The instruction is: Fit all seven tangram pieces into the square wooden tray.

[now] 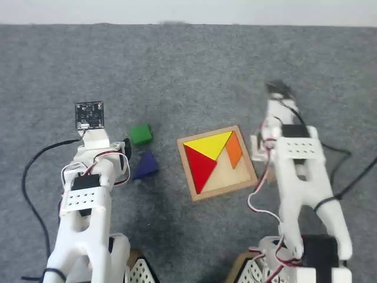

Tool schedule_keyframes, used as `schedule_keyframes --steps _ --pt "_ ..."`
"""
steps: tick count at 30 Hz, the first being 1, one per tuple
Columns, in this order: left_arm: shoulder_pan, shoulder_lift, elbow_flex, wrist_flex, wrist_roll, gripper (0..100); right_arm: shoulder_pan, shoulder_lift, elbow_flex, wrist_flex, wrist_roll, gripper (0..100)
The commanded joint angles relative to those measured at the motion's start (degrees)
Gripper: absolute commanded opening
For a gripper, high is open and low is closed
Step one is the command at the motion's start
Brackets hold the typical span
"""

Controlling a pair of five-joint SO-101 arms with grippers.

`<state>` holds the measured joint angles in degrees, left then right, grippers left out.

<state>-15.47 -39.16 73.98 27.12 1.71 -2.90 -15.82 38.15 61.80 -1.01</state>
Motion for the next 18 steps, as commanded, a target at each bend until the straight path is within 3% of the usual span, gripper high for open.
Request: schedule_keyframes --steps 1,5,18 --pt "-0.1 -1.4 -0.5 -1.6 -0.6 21 4.5 -1.1 2.3 1.2 -6.7 14.8" --pt "-0.1 -1.4 -0.5 -1.6 -0.6 21 4.6 5.7 1.8 0.3 -9.5 22.1" --pt "0.0 -1.5 -0.5 -1.6 -0.6 21 3.4 23.8 -9.9 -0.2 -16.3 20.2"
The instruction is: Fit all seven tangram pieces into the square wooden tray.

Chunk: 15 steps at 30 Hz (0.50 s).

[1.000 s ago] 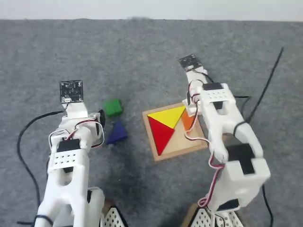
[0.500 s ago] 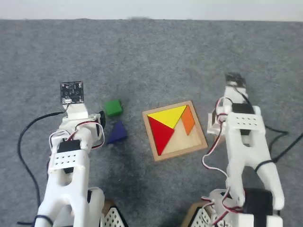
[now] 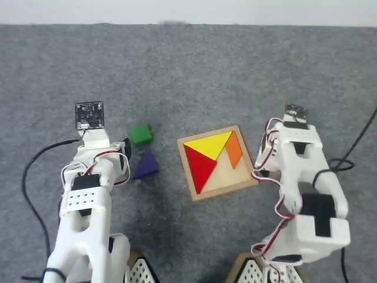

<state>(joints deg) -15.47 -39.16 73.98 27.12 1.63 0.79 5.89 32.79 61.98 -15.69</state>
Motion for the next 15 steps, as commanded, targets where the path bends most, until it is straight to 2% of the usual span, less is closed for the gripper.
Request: schedule_keyframes --steps 1,3,8,13,15 --pt "0.0 -1.5 -0.5 -1.6 -0.5 21 -0.3 2.2 -4.7 -0.4 -1.8 20.1" --pt "0.0 -1.5 -0.5 -1.6 -0.5 21 -0.3 2.2 -4.7 -0.4 -1.8 18.9" --pt "0.0 -1.5 -0.5 -1.6 -0.5 21 -0.1 2.2 -4.6 -0.4 -1.5 7.6" --pt "0.0 -1.5 -0.5 -1.6 -0.5 21 -0.2 2.0 -5.3 -0.4 -1.3 7.4" --pt "0.0 -1.5 -0.5 -1.6 -0.5 21 -0.4 0.7 -6.2 -0.4 0.9 6.9"
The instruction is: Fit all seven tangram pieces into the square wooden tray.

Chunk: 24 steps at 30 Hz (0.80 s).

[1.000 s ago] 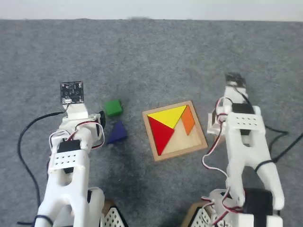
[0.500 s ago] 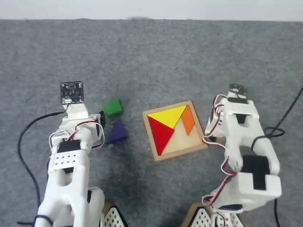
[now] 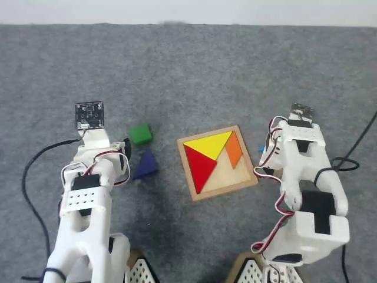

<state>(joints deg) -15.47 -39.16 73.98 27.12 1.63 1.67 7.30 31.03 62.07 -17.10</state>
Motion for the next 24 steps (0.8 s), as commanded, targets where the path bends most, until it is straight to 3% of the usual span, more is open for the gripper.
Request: schedule_keyframes --steps 1,8,15,22,24 --pt "0.0 -1.5 -0.5 -1.6 -0.5 21 -1.4 -1.8 -4.8 -0.5 3.6 6.5" --pt "0.0 -1.5 -0.5 -1.6 -0.5 21 -5.3 -13.9 -4.6 -0.6 10.4 6.0" --pt "0.0 -1.5 -0.5 -1.6 -0.5 21 -12.7 -20.1 -4.7 -0.5 10.6 6.1" --pt "0.0 -1.5 -0.5 -1.6 -0.5 21 -8.6 -20.0 -4.5 -0.7 11.3 7.5" --pt "0.0 -1.5 -0.4 -1.6 -0.5 21 -6.6 -19.6 -4.3 -0.4 15.6 12.6"
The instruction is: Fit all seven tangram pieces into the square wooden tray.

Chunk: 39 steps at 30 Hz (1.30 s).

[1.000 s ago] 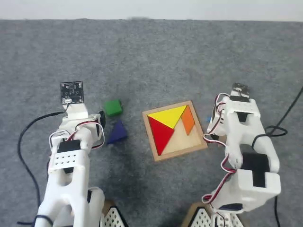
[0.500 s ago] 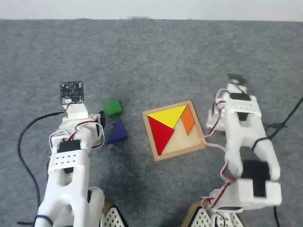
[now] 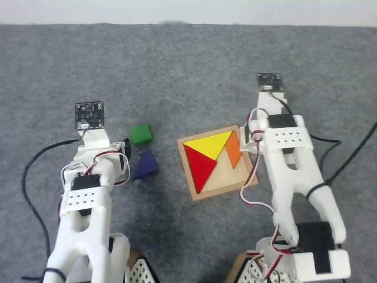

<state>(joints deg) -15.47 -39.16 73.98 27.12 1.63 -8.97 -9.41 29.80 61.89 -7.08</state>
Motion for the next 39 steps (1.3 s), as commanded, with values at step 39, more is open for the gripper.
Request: schedule_keyframes --steps 39 --pt "1.4 -1.5 0.8 -3.3 -0.6 21 5.5 7.1 -1.4 -2.0 15.2 12.2"
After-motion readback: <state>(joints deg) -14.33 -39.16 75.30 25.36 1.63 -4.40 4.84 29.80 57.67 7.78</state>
